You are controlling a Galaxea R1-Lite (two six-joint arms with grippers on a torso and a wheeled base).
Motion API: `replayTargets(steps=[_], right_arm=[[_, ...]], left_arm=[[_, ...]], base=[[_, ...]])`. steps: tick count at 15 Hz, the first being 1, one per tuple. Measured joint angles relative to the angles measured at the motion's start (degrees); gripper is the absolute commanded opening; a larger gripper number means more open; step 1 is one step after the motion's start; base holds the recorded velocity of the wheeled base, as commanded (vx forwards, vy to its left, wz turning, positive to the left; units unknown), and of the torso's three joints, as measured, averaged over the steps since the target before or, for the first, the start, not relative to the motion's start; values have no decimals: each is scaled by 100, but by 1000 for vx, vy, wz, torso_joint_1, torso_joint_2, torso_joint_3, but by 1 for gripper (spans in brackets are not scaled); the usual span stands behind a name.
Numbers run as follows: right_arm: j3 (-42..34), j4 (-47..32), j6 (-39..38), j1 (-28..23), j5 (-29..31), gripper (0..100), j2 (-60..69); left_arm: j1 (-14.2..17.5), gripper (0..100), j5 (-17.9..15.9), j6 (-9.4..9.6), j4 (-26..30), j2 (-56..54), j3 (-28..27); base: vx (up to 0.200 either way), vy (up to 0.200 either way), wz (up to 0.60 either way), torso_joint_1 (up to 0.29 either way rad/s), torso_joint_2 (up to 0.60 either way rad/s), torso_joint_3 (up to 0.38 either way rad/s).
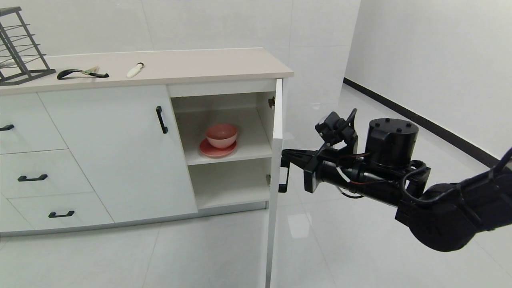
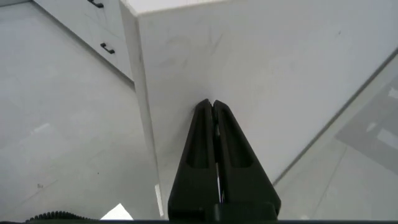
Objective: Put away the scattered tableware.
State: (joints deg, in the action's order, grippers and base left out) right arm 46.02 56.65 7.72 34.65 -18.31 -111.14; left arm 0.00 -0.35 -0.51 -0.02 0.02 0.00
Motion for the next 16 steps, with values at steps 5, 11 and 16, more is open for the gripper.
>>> replayTargets(steps=[5, 11, 16], right_arm=[[362, 17, -2, 154, -2, 0, -317], [902, 538, -204, 276, 2, 0, -805], [1271, 679, -222, 304, 9, 0, -1203]], left_arm=[[-2, 100, 2, 0, 0, 0, 0], [0, 100, 2, 0, 0, -2, 0], [0, 100, 2, 0, 0, -2, 0]], base=[[0, 0, 0, 0, 0, 0], [0, 0, 0, 0, 0, 0], [0, 0, 0, 0, 0, 0]])
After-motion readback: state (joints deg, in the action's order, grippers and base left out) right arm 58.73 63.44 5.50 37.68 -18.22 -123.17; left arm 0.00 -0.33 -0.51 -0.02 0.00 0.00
